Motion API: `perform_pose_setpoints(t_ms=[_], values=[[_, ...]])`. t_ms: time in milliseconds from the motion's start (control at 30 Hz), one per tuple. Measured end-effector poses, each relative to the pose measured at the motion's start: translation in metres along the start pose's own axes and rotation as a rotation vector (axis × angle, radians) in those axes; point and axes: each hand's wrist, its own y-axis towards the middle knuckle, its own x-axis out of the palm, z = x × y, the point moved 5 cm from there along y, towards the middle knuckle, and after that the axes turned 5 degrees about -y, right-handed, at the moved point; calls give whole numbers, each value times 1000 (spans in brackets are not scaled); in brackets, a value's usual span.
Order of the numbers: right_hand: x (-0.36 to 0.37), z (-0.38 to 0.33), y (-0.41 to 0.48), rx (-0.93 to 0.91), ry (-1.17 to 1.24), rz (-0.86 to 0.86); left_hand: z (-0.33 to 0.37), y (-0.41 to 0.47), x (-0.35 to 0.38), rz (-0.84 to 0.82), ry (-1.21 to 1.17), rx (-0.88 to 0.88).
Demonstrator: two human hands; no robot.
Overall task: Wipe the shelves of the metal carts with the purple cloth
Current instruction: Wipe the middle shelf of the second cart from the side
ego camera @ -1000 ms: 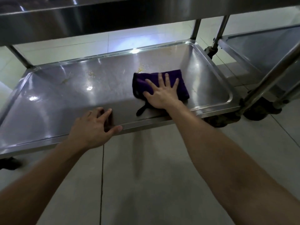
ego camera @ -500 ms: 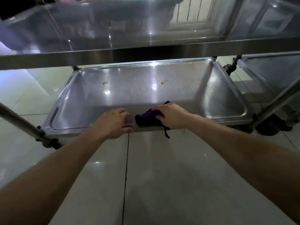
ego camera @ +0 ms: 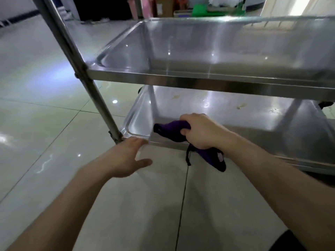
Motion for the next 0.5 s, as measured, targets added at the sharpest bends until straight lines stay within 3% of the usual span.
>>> perform_pose_setpoints(t_ms=[100,233,500], values=[[22,-5,-7,12,80,33,-16,-9,-4,-120,27,-42],[34,-10,-1,-13,61,82,-20,-15,-34,66,-1,-16],[51,-59,-25,46,257,124,-59,-78,-25,101,-243,-161]])
